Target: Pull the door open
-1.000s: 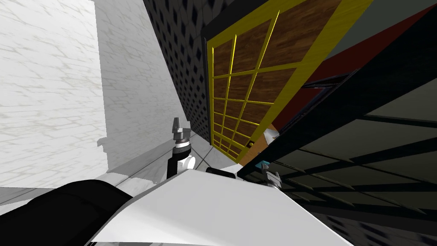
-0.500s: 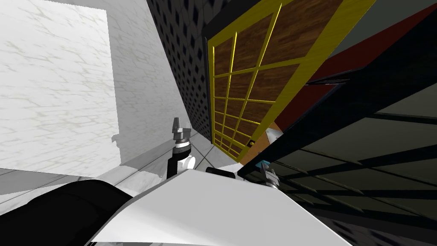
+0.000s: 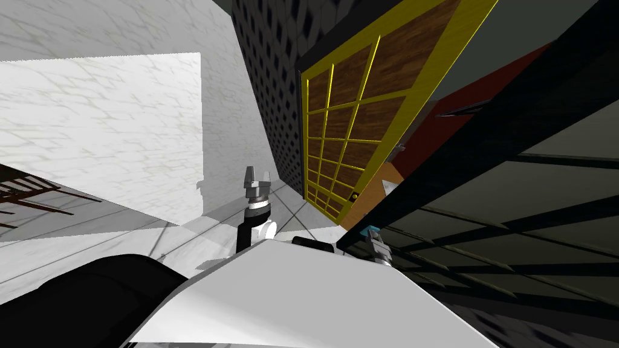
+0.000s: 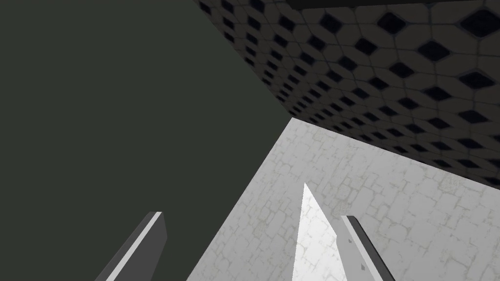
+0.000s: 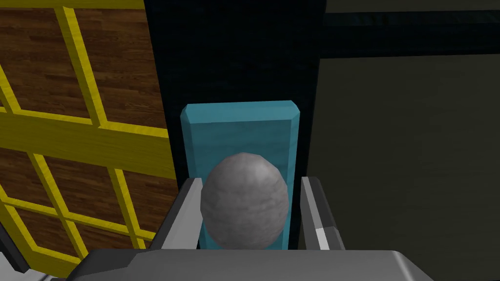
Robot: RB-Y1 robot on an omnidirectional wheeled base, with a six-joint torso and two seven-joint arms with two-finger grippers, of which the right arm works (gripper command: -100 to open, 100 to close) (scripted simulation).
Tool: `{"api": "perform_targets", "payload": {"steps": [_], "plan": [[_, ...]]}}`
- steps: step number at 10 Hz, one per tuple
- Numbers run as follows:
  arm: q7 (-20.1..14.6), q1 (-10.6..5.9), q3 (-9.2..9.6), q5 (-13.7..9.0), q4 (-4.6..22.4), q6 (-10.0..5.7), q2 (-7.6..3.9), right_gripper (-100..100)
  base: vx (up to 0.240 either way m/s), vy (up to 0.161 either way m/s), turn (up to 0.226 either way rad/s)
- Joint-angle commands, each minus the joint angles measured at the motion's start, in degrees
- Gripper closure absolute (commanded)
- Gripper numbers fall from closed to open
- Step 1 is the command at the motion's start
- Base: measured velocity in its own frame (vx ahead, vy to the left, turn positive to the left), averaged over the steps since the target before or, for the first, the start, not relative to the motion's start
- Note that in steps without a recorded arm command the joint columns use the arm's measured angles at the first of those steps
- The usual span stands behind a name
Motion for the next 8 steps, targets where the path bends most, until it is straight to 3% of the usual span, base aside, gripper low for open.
{"api": "perform_targets", "payload": {"steps": [1, 6, 7, 8], "plan": [[-1.67, 0.39, 1.11, 0.86, 0.01, -0.99, -1.53, 100, -0.21, -0.057, 0.195], [-5.43, 0.73, 5.38, 3.85, -1.71, -3.22, -4.17, 100, -0.193, -0.048, 0.148], [-4.79, 0.71, 4.92, 3.5, -1.68, -2.69, -3.78, 100, -0.094, -0.016, 0.037], [-6.06, 1.14, 6.19, 4.16, -1.11, -4.12, -4.54, 100, -0.173, -0.025, 0.171]]}}
